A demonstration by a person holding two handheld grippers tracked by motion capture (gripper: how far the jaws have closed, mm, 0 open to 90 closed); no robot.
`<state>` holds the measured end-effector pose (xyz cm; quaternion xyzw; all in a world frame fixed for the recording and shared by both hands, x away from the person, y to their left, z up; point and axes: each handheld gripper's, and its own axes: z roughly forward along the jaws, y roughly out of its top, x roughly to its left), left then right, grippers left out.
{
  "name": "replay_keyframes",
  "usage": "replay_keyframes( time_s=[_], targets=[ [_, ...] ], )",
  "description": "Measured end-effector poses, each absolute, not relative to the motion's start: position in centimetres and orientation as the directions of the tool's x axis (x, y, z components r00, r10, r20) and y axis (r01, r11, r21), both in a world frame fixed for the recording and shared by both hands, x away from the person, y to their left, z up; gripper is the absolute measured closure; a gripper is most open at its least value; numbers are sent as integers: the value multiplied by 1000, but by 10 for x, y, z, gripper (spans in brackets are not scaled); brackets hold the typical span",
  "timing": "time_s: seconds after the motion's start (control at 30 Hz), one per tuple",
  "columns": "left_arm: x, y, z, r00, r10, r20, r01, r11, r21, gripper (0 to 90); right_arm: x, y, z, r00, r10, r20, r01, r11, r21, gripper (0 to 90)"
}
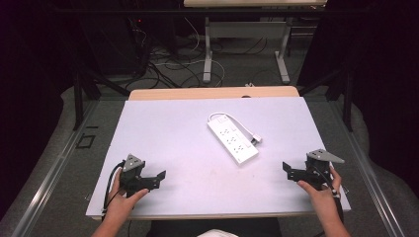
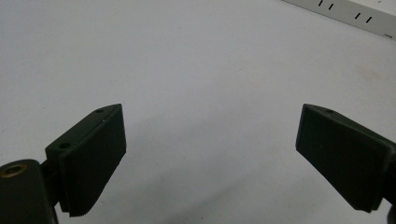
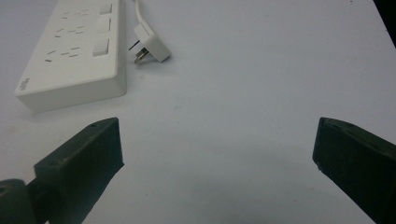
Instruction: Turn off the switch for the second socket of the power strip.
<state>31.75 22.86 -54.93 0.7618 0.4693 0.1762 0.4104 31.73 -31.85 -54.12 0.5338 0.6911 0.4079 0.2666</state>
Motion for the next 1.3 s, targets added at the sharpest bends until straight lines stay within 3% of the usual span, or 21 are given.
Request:
replay_keyframes(
  time_s=[1.3],
  targets=[
    [318,231,-548,503,858,-107,566,-233,791,83,323,-323,-554,-270,956,116,576,64,815,66]
  ],
)
